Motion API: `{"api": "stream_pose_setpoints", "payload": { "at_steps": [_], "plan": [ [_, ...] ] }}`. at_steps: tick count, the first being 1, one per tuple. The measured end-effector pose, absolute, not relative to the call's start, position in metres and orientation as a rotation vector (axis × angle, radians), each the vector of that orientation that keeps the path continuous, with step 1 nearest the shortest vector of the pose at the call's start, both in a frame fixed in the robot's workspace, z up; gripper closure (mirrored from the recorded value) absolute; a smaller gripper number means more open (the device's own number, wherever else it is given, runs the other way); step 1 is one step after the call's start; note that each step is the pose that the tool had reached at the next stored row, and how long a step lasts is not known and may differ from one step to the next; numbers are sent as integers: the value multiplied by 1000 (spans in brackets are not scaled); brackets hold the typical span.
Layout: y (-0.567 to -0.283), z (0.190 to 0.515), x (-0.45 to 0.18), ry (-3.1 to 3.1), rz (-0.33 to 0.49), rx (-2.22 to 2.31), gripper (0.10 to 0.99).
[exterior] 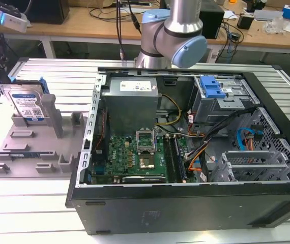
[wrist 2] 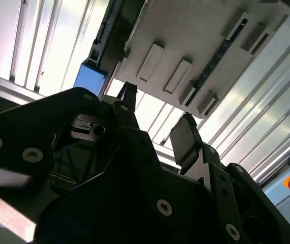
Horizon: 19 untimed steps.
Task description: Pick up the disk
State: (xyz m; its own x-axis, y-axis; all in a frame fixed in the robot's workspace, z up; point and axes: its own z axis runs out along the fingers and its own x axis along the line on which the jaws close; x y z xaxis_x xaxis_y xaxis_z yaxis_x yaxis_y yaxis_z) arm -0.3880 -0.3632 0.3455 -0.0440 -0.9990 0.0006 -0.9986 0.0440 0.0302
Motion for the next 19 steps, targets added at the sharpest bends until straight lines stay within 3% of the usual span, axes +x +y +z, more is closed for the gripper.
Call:
{"api": "stream_pose_setpoints", "payload": {
  "at_steps": [10,19],
  "plan": [
    [-322,345,-389,-2216,-29,2194,545],
    [-319,342,-395,-2204,-19,2204,545]
  ]
}}
